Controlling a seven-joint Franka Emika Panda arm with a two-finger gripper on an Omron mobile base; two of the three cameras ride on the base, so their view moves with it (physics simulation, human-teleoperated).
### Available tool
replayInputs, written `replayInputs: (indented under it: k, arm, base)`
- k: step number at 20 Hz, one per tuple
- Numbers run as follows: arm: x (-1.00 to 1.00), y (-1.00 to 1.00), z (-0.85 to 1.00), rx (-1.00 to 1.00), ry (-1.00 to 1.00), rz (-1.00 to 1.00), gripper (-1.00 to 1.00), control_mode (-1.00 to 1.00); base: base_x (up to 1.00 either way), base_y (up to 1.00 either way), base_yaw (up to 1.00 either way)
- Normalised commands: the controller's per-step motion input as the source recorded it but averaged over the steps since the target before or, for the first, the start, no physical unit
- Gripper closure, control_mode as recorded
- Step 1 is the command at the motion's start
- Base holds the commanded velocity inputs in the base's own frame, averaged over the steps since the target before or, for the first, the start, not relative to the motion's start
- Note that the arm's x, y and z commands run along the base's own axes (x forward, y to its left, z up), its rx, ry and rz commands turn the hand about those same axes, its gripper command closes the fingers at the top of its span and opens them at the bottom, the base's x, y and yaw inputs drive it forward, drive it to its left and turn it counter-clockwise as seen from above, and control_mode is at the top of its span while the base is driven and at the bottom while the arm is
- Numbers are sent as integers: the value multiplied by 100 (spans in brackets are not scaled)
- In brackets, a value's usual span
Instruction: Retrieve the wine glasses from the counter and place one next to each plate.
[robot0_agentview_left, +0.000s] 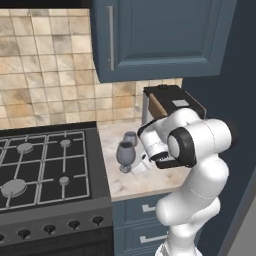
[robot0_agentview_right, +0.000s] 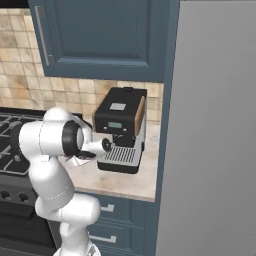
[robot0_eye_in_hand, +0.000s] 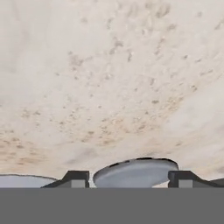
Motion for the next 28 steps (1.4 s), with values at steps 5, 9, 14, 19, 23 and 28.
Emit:
replayInputs:
  k: [5, 9, 14, 19, 23, 28]
  arm:
    - [0, 64, -26, -8, 1, 2, -100, -100]
    - [1, 62, -3, -3, 0, 0, -100, -100]
    - [0, 26, -1, 4, 2, 0, -100, -100]
    - [-23, 1, -15, 0, 0, 3, -100, -100]
    - [-7, 26, -2, -10, 0, 2, -100, -100]
    - [0, 38, 0, -20, -8, 0, -100, -100]
  base:
    - [0, 0, 0]
    - [0, 0, 0]
    - [0, 0, 0]
    - [0, 0, 0]
    - [0, 0, 0]
    - [0, 0, 0]
